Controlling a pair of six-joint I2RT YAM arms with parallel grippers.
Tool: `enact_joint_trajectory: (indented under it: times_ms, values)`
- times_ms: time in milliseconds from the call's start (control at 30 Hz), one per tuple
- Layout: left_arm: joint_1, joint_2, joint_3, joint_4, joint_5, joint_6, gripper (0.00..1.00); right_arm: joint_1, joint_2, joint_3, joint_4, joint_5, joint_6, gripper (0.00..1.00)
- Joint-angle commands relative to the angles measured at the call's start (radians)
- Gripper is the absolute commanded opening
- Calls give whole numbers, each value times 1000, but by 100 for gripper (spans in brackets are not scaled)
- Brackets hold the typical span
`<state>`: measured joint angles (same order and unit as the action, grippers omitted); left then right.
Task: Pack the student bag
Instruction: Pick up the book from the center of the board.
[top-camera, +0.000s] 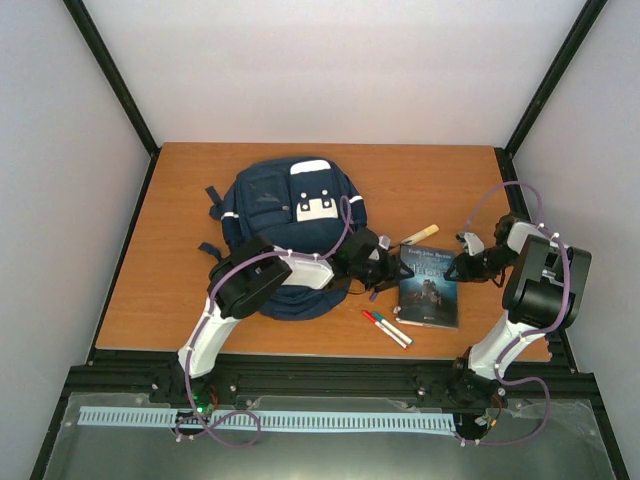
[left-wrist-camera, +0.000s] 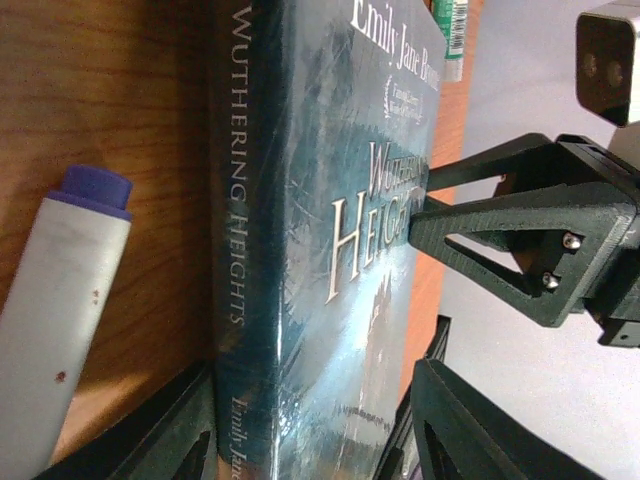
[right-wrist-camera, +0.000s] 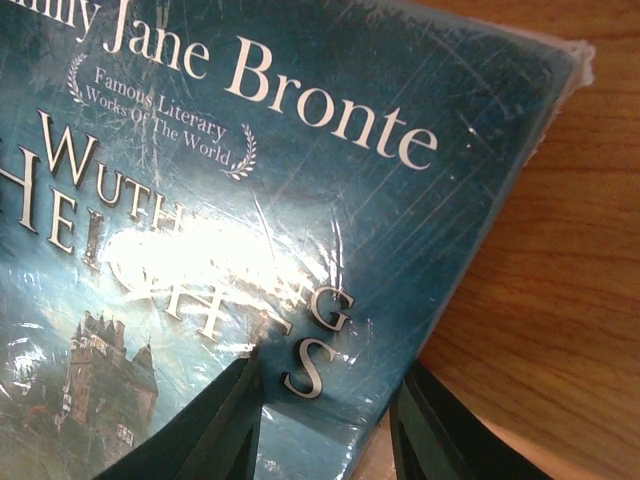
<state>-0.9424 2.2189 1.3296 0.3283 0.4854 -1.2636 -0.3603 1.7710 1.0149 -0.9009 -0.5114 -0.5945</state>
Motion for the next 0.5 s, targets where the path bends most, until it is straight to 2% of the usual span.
enact_joint_trajectory:
  times_ms: [0,67,133,200,467]
  values:
    - [-52,-91,32,478,81,-54,52,24,52,-44,-42,-9,-20,36]
    - [-56,-113,41,399,70,-3,54,23,51,-45,-43,-7,-20,38]
    - [-56,-118,51,366,64,10,65,23,51,-43,-43,-9,-20,40]
    - [-55,-107,57,367,64,-3,68,23,51,-42,-45,-12,-22,43]
    - [-56,-19,66,437,75,-93,54,21,33,-36,-82,-61,-65,49]
